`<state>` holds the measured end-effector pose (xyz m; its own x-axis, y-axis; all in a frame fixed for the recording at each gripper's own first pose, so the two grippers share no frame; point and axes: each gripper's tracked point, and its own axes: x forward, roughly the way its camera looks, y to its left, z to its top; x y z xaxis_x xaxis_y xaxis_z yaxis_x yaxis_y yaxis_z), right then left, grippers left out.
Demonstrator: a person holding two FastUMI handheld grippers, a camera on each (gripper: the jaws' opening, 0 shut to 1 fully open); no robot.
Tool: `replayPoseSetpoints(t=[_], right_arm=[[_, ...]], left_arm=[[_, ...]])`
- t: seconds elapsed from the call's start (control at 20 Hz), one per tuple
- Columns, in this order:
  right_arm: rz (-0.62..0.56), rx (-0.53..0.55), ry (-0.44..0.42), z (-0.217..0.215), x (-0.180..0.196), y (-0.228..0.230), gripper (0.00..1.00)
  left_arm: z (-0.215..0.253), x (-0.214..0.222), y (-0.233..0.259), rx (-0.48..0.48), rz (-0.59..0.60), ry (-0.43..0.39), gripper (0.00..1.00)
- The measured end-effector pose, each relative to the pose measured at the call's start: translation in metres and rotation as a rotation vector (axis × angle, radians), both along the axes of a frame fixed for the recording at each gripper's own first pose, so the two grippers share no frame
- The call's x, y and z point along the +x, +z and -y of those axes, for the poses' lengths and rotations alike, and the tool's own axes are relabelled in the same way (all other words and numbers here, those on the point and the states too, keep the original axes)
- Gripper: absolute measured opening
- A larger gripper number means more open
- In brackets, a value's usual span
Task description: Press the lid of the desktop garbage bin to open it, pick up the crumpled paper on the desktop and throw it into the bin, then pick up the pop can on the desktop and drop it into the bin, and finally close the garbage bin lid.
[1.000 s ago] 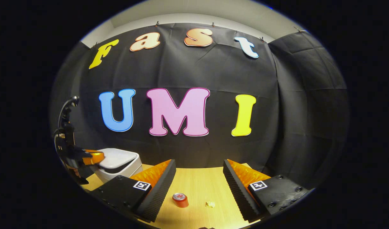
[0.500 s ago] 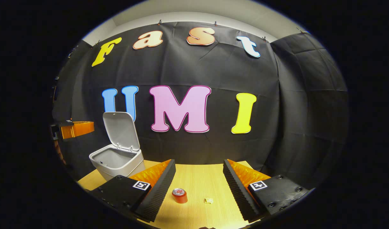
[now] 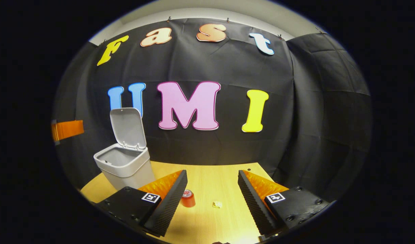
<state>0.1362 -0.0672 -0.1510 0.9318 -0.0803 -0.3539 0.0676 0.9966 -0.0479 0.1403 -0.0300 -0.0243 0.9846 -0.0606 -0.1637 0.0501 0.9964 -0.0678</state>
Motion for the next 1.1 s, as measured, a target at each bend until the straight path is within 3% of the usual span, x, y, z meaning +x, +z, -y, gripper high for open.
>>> replayPoseSetpoints(t=[0.05, 0.1, 0.15, 0.35, 0.6, 0.8, 0.95, 1.1], right_arm=[[-0.022, -0.003, 0.001, 0.003, 0.0, -0.01, 0.97], [-0.044, -0.002, -0.001, 0.007, 0.001, -0.021, 0.97], [-0.072, 0.003, -0.007, 0.011, 0.003, -0.032, 0.97], [-0.264, 0.014, -0.012, 0.02, 0.018, -0.101, 0.97], [-0.511, 0.017, 0.059, 0.019, 0.027, -0.189, 0.97], [-0.723, 0.088, 0.008, 0.026, 0.03, -0.277, 0.98], [-0.751, 0.05, 0.006, 0.04, 0.043, -0.305, 0.98], [-0.804, 0.088, -0.007, 0.037, 0.049, -0.326, 0.98]], left_arm=[[0.001, -0.004, 0.003, -0.009, 0.011, -0.002, 0.44], [0.004, -0.019, 0.007, -0.002, 0.017, -0.002, 0.71], [-0.003, -0.008, 0.005, 0.01, 0.024, 0.006, 0.97], [-0.003, -0.012, 0.003, 0.077, 0.026, 0.01, 0.95], [0.003, -0.016, -0.01, 0.104, -0.044, 0.002, 0.95], [-0.001, -0.012, -0.015, 0.129, -0.064, 0.027, 0.94], [-0.01, -0.01, -0.023, 0.143, -0.089, 0.067, 0.95], [-0.024, -0.004, -0.033, 0.157, -0.117, 0.12, 0.95]])
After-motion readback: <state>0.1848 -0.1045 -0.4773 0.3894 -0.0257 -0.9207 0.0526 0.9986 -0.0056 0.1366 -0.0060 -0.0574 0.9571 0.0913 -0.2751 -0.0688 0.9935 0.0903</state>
